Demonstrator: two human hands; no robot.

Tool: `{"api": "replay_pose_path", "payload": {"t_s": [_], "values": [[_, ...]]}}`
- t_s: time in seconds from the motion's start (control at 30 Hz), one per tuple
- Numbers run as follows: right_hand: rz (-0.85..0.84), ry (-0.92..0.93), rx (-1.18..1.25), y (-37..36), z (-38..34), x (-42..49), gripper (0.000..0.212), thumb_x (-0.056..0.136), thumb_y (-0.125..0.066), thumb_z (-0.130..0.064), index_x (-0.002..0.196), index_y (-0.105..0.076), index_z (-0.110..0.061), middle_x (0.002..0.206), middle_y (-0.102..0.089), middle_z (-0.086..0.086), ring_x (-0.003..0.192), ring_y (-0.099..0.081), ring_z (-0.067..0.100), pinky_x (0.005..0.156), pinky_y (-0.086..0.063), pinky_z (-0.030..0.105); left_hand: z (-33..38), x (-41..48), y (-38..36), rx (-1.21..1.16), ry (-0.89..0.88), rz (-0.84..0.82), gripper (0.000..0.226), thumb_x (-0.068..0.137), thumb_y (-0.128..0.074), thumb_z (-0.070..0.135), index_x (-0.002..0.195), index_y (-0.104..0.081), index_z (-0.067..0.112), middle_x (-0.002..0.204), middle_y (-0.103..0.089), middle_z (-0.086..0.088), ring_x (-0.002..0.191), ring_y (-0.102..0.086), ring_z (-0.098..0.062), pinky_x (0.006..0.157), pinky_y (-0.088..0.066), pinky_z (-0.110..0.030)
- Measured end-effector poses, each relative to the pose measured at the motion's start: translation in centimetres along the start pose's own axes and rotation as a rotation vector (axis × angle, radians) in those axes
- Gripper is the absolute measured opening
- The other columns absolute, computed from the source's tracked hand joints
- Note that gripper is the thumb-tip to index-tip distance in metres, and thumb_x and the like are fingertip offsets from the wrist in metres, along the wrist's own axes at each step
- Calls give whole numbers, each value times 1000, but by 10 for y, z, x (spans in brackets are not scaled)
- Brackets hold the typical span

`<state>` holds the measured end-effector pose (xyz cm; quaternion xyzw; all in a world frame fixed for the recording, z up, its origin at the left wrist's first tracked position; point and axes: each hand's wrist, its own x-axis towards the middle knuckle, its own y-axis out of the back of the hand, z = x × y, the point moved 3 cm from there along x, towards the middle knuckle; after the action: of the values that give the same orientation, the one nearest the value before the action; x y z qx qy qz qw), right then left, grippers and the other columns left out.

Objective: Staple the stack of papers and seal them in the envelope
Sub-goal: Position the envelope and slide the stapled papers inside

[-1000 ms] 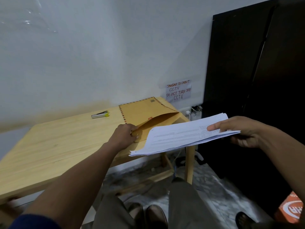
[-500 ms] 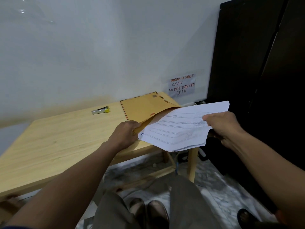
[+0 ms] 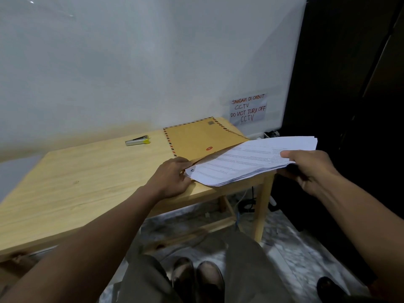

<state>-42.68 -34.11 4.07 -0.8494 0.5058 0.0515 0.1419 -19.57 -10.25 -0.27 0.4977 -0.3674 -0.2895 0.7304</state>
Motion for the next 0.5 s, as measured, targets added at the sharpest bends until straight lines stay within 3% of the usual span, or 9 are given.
{"api": "replay_pose_path", "payload": {"t_s": [0.3,0.4,0.5], "values": [[96,78,59,3,15,-19,17,87,-64,1,104,-68,-1,97,-70,10,83,-69,27,48,-59,32,7,2,-3,2,3,7,48,88,-63,26,135,-63,13,138,-62,-7,120,-58,-26,98,-49,-37],[159,117,-49,-2,34,-17,8,85,-66,-16,88,-73,-16,95,-73,4,88,-71,26,69,-63,41,12,0,-2,1,-39,49,45,88,-64,24,131,-66,15,133,-65,-7,117,-59,-27,95,-49,-37],[141,135,-129,-18,47,-17,14,83,-62,-22,91,-73,-22,107,-71,0,98,-68,24,85,-60,44,19,0,-2,18,-99,83,38,88,-64,24,126,-69,17,127,-68,-5,110,-60,-25,88,-48,-33]]}}
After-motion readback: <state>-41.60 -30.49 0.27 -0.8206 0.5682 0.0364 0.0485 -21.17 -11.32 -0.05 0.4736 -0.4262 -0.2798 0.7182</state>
